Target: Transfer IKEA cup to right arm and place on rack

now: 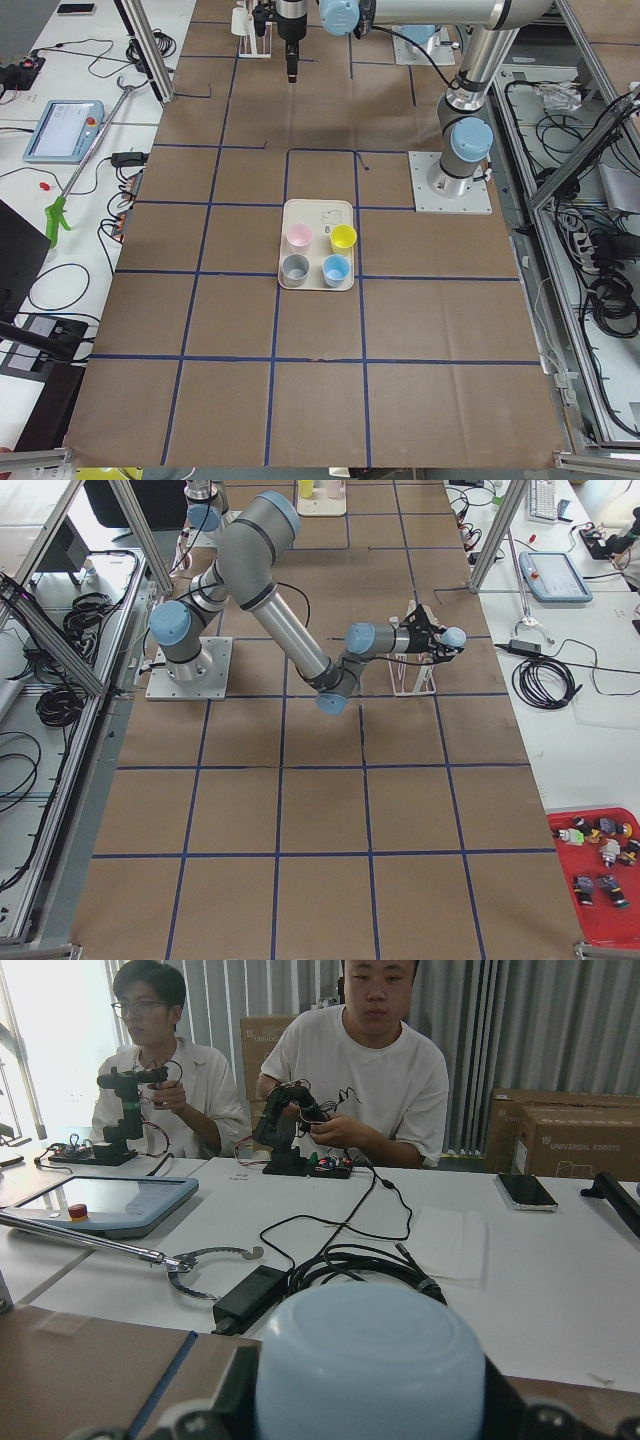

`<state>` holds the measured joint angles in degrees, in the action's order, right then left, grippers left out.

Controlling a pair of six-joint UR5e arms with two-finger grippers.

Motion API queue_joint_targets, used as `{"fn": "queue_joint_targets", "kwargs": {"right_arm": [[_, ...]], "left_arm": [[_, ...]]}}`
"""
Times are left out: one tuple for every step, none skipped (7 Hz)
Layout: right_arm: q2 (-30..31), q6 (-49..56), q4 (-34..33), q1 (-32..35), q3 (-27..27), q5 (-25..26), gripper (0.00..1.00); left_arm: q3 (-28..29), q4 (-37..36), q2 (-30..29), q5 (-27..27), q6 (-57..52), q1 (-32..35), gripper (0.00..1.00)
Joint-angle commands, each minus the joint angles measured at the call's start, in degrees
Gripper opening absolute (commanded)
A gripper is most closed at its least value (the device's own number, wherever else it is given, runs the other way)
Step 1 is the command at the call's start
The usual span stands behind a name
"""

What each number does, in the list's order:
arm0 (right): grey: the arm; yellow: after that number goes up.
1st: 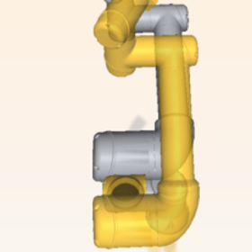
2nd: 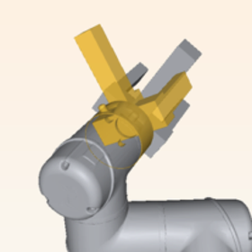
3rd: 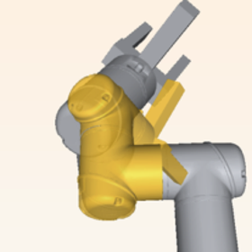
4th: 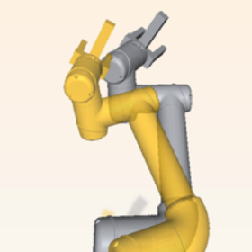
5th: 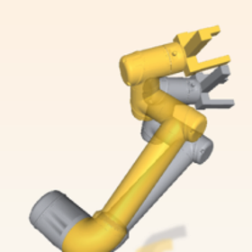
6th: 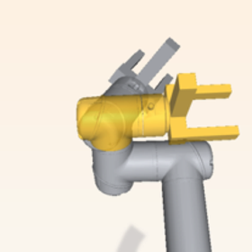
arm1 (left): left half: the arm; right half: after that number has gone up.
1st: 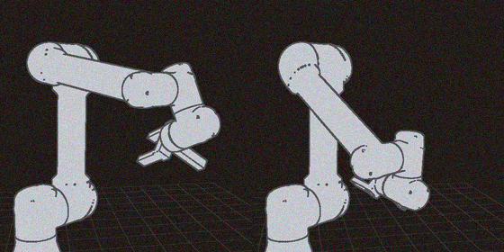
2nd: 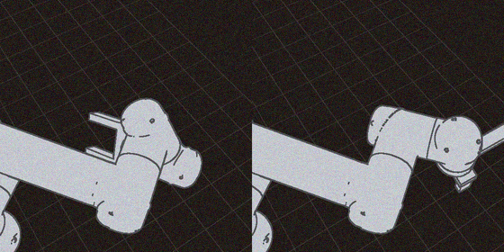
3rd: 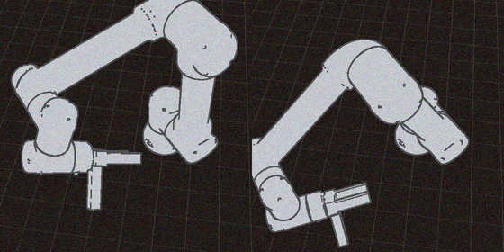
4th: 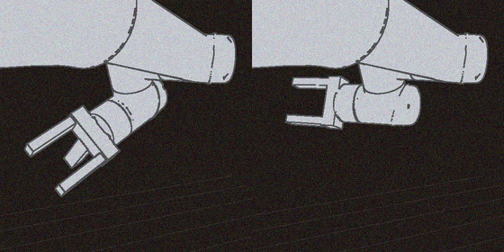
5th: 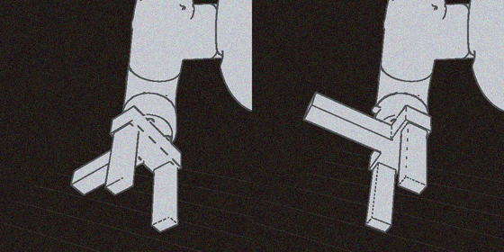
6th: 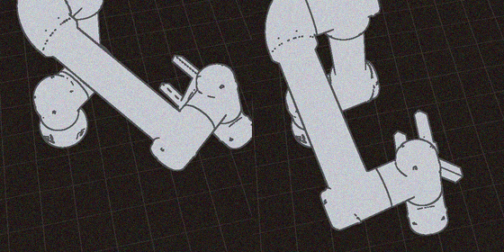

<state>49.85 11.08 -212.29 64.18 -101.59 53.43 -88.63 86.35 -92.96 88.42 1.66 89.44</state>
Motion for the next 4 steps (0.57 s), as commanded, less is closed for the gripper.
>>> {"fn": "queue_joint_targets", "kwargs": {"right_arm": [[-0.1, -0.3, 0.0, -0.3, -0.5, -0.1, 0.55], [0.0, -1.0, 0.0, -0.2, -0.5, -0.1, 0.93], [-0.1, -1.0, 0.1, -0.2, -0.5, -0.1, 0.99], [-0.1, -1.0, 0.1, -0.2, -0.5, -0.1, 1.0]], "left_arm": [[0.0, 0.0, 0.1, 0.1, -0.7, -0.1, 1.0], [0.0, 0.0, 0.1, 1.7, -0.7, -0.1, 1.0], [0.0, -0.3, -0.1, 4.1, -0.6, -0.1, 1.0], [0.0, -0.3, -0.1, 3.9, -0.5, 0.0, 1.0]]}}
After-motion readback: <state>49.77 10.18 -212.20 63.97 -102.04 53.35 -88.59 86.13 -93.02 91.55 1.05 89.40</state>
